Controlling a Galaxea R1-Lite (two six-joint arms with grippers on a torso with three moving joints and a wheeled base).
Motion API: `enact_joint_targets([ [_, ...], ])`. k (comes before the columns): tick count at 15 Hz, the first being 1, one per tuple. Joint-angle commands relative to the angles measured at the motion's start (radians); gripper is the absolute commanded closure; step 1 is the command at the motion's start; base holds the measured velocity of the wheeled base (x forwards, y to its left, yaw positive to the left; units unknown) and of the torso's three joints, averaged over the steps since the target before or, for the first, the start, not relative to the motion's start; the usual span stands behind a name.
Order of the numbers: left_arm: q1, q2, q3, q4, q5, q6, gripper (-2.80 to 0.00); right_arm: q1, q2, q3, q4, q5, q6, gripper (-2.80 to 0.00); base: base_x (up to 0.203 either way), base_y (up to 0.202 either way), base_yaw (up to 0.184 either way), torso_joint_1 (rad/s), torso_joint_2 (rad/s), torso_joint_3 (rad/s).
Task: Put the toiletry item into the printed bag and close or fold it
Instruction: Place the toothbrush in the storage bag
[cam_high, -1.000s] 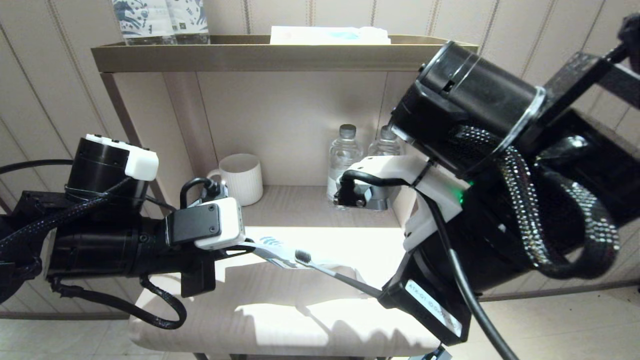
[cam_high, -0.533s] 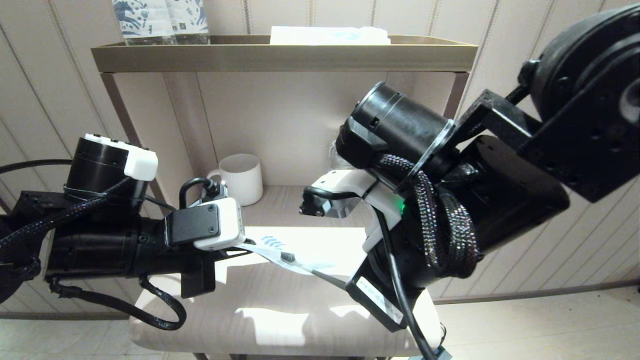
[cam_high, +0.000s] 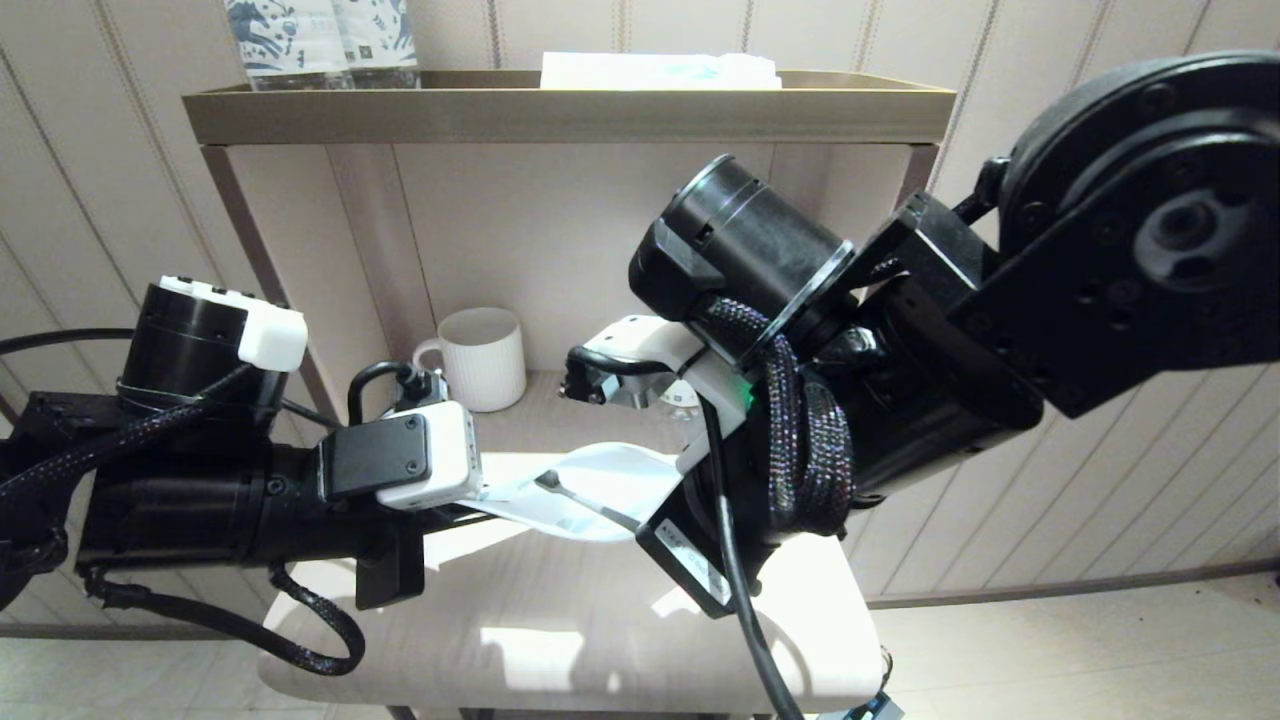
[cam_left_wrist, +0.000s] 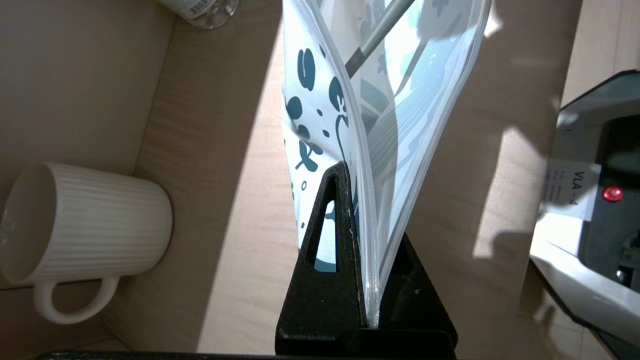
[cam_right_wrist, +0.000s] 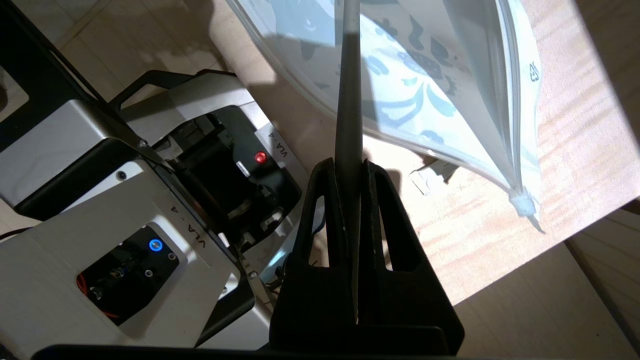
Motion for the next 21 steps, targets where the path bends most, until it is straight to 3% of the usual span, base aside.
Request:
enact_joint_targets([
  [1, 0.0, -0.007, 0.003, 0.0, -0.022, 0.001, 0.0, 0.0, 0.001, 0.0, -0.005, 0.02, -0.006, 0.0, 0.0, 0.0, 0.0, 0.0, 0.0, 0.0],
  [6, 0.0, -0.014, 0.002, -0.001, -0.092, 0.0, 0.0, -0.012, -0.044, 0.005, 0.011, 0.142, -0.065, 0.0, 0.0, 0.0, 0.0, 0.0, 0.0, 0.0],
  [9, 0.0, -0.022, 0.005, 0.007, -0.159, -0.005, 0.0, -0.061, -0.067, 0.009, 0.033, 0.257, -0.101, 0.0, 0.0, 0.0, 0.0, 0.0, 0.0, 0.0],
  [18, -0.002, -0.02, 0.016, 0.015, -0.17, -0.019, 0.0, -0.095, -0.028, 0.012, 0.051, 0.277, -0.226, 0.0, 0.0, 0.0, 0.0, 0.0, 0.0, 0.0],
  [21, -0.005, -0.018, 0.019, 0.015, -0.173, -0.019, 0.0, -0.097, -0.034, 0.012, 0.05, 0.38, -0.263, 0.0, 0.0, 0.0, 0.0, 0.0, 0.0, 0.0],
])
